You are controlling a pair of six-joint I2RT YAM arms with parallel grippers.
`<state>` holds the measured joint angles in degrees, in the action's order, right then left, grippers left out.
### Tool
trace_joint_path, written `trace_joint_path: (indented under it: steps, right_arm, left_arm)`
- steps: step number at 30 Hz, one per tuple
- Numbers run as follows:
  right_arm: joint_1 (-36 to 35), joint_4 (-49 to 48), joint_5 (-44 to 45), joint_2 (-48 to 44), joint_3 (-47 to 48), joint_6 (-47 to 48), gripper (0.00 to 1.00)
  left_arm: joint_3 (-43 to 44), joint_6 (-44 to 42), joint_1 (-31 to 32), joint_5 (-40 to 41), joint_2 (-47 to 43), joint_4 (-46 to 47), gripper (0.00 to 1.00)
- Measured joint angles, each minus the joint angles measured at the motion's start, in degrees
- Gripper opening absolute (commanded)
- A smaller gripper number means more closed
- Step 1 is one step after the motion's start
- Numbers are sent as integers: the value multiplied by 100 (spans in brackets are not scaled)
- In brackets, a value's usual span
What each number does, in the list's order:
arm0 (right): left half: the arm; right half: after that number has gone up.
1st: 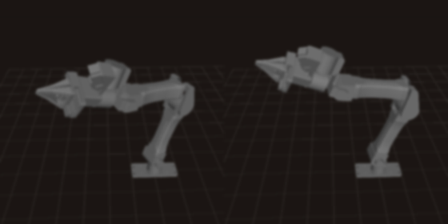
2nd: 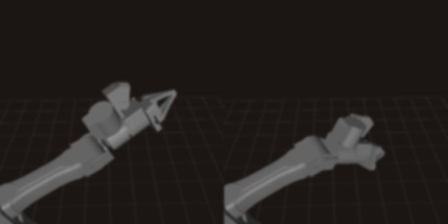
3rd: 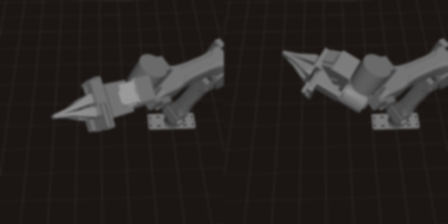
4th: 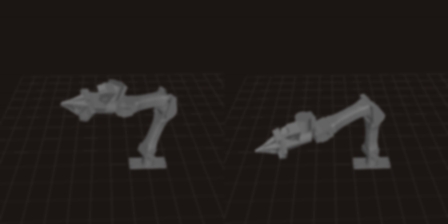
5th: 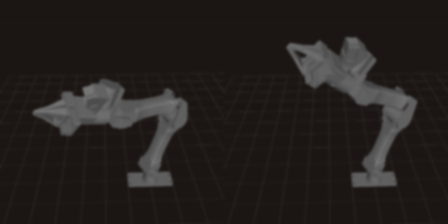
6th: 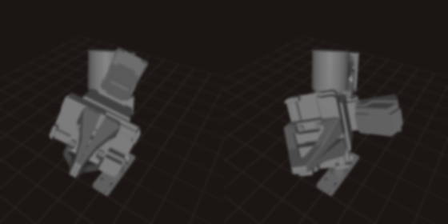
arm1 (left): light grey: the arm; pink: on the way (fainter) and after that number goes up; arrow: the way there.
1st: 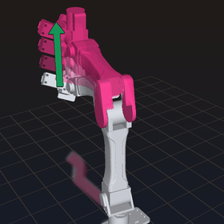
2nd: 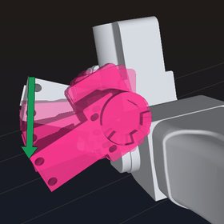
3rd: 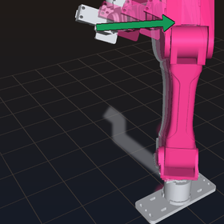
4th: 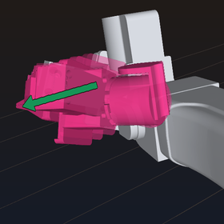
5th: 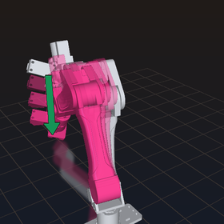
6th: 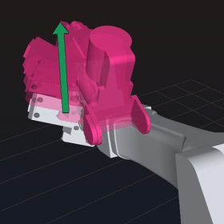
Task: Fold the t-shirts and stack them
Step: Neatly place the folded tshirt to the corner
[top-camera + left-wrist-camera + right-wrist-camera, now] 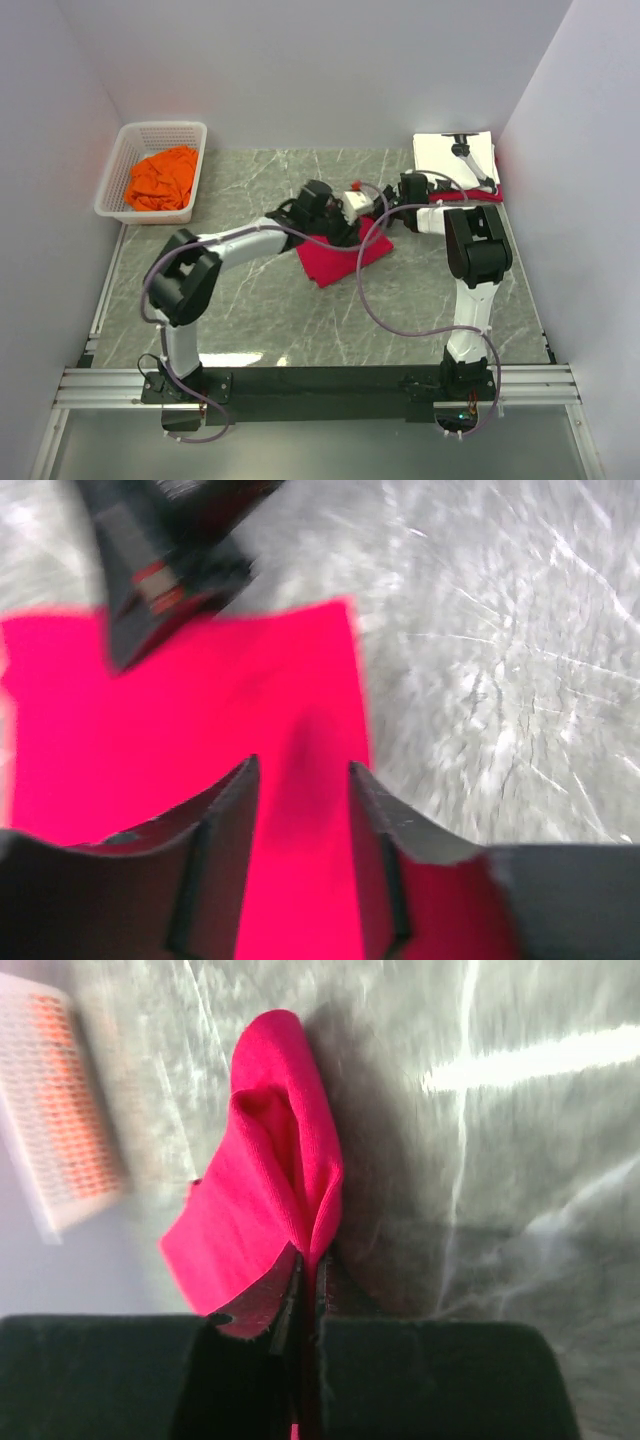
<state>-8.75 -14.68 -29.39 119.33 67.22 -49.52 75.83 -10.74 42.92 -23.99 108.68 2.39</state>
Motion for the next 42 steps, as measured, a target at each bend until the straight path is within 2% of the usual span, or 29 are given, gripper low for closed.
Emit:
trace_joint_path:
  steps: [3, 8, 9, 10, 16, 22, 33, 42]
  right_arm:
    - [0, 599, 297, -42, 431, 745, 0]
    - [35, 1268, 835, -50, 1215, 1967, 0]
    - [57, 1412, 896, -50, 1366, 2149, 0]
    - [85, 1609, 938, -46, 1554, 2315, 0]
    - [323, 2684, 1106, 131, 2990, 3038, 0]
    - [544, 3189, 1488, 396, 4113, 3799, 0]
    - [603, 3659, 2079, 752, 5307, 4666, 0]
    - [612, 3659, 2321, 758, 5687, 4977, 0]
  left_arm:
    - [-61, 271, -518, -286, -470, -387, 49]
    - [-63, 496, -1296, -385, -1163, -977, 64]
    - [-63, 540, -1399, -393, -1250, -1097, 73]
    - [-63, 570, -1499, -433, -1333, -1226, 97]
    - [-72, 881, -1928, -533, -1582, -1985, 100]
    - [-238, 1060, -2083, -479, -1952, -2371, 99]
    - [-688, 1045, -2105, -289, -2282, -2457, 99]
    - [-772, 990, -2114, -260, -2306, -2439, 99]
